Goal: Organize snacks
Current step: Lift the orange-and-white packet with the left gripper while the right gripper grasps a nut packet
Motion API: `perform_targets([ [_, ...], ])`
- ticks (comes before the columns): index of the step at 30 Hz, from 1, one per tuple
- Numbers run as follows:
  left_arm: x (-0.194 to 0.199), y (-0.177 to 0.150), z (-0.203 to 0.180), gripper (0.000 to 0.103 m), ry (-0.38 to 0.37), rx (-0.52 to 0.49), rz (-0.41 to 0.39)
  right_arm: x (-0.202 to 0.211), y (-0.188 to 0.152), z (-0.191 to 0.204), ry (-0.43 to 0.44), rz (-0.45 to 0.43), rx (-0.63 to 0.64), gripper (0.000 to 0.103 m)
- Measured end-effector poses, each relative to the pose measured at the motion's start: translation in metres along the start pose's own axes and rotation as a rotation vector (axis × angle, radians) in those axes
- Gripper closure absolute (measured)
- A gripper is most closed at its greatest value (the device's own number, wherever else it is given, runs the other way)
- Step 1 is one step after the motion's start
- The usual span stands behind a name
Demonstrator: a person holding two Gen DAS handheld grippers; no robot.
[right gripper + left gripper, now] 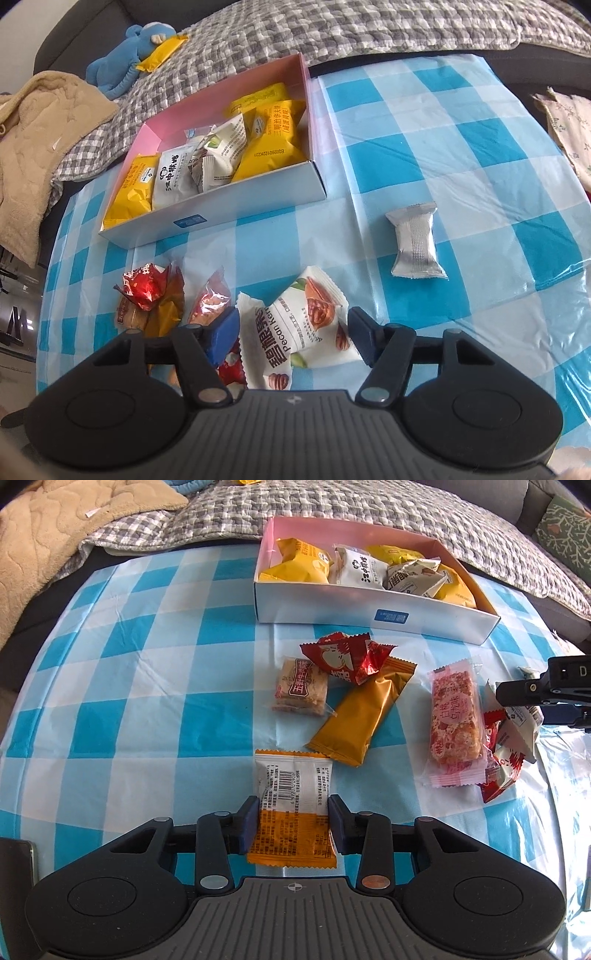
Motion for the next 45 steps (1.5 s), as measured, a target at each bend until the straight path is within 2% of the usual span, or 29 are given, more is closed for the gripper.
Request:
perform_targets([
  [10, 0.002, 0.001, 0.000, 0.066, 0.001, -0.004, -0.010, -0.004, -0.002, 0.004, -0.001, 0.017, 0.046, 0.037],
  [12, 0.002, 0.001, 0.000, 0.066, -0.001, -0.003, -0.010, -0.006, -0.005, 0.006, 0.004, 0.047, 0.059, 0.033],
  [14, 0.003, 0.002, -0.001, 0.066, -0.003, -0.003, -0.014, -0.008, -0.010, 0.007, 0.000, 0.078, 0.058, 0.033],
  [20, 0.004, 0.003, -0.001, 0.066, -0.008, -0.001, -0.017, -0.011, -0.018, 0.013, -0.043, 0.098, 0.135, 0.045],
  [24, 0.004, 0.004, 0.000, 0.066, -0.013, 0.004, -0.021, -0.004, -0.013, 0.013, -0.023, 0.082, 0.106, 0.056],
  [31, 0.006, 0.005, 0.000, 0.066, -0.016, 0.009, -0.030, 0.003, -0.007, 0.013, -0.015, 0.043, 0.087, 0.062],
  [45, 0.016, 0.013, -0.001, 0.066, -0.039, 0.031, -0.058, 0.018, 0.007, 0.008, -0.036, -0.049, 0.053, 0.064],
])
Point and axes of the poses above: each gripper's, at about its wrist camera, not at the fingertips, and x roughly against the way its jaws point, z to its left, y to its top, the point moved 7 cm from there along -x, roughly the way its jaws point, and after that the axes turned 9 degrees about -z, right-handed, at the moved point
